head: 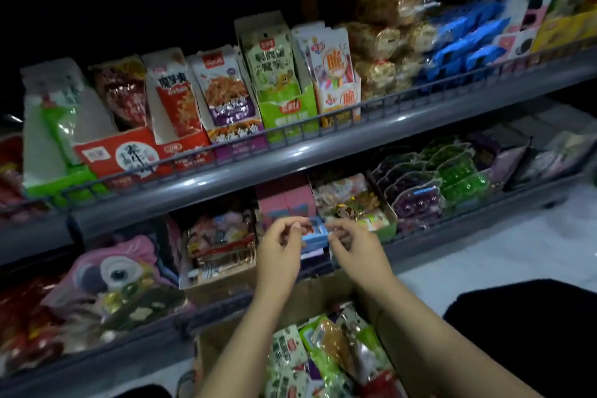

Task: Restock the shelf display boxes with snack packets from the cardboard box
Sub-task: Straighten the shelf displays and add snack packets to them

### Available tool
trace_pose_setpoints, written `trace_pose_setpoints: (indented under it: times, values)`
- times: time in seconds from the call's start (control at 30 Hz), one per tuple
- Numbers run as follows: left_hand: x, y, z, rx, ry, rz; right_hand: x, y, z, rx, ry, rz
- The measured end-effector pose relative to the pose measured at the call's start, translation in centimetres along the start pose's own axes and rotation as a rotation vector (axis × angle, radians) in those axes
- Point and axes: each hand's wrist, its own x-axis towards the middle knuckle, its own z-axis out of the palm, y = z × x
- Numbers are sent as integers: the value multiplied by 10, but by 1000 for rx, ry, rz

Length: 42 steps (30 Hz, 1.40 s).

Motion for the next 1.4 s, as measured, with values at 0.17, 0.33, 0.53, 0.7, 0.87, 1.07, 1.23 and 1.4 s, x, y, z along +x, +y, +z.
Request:
trace_pose_setpoints:
  times: [0.17,0.33,0.53,0.7,0.87,1.07,1.23,1.4]
  values:
    - [-30,-67,18,0,-69,-305,-32,66,41,-64,-149,235]
    - [-59,-149,35,127,-190,-550,-57,126,76,-46,-235,447]
    - [-80,-216,55,218,-307,-750,-73,193,118,23,-373,703]
    - [-93,-261,70,54,-251,-996,-80,219,140,60,-331,848]
    - [-95,-256,85,-244,-186,-1218,-84,235,154,29,-258,876]
    - [-102,-265,97,-345,-68,-1293,-77,239,160,-100,-175,791]
    - [-102,-268,102,-455,22,-1318,-76,243,165,-62,-111,822]
    - [-100,-260,100,-431,72,-1269,-79,240,165,122,-76,883]
